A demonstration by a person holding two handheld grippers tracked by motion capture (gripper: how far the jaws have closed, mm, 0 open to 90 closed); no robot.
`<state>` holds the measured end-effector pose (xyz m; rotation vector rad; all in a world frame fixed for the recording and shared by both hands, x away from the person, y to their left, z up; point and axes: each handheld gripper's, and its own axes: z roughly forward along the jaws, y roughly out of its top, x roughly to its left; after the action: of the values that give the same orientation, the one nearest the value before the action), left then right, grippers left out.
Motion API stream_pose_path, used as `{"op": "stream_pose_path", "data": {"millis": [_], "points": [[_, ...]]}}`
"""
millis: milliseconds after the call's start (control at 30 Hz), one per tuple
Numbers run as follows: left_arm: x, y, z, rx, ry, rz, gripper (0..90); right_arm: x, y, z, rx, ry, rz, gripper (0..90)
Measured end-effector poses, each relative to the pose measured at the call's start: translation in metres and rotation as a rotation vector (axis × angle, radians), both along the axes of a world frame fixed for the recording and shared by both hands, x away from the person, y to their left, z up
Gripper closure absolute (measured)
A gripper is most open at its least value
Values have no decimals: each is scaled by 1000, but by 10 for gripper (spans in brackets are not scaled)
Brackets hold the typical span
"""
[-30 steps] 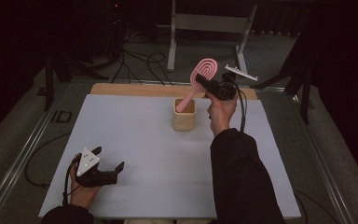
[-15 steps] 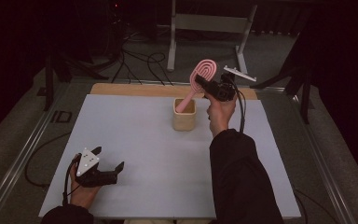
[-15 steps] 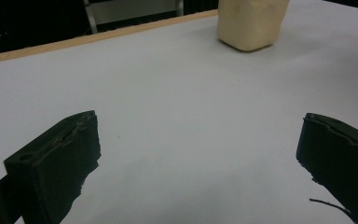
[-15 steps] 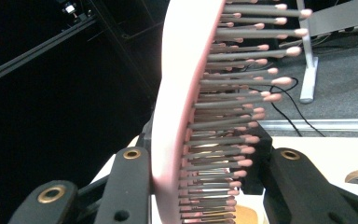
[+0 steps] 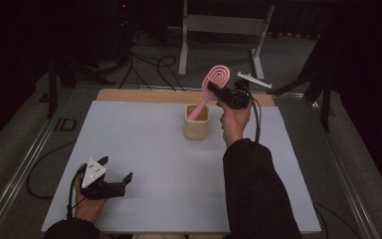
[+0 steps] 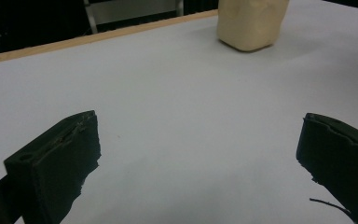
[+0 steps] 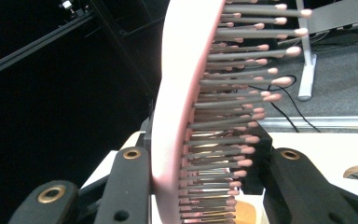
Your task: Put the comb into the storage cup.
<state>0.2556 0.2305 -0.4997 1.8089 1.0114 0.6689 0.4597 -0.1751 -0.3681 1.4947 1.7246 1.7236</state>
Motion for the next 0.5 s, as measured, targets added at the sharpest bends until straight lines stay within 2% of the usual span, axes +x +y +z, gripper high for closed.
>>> {"op": "stream_pose_path", "data": {"millis": [500], "points": [[0, 0, 0, 0, -1, 1, 2, 0, 5, -4, -16, 4, 5, 639]]}}
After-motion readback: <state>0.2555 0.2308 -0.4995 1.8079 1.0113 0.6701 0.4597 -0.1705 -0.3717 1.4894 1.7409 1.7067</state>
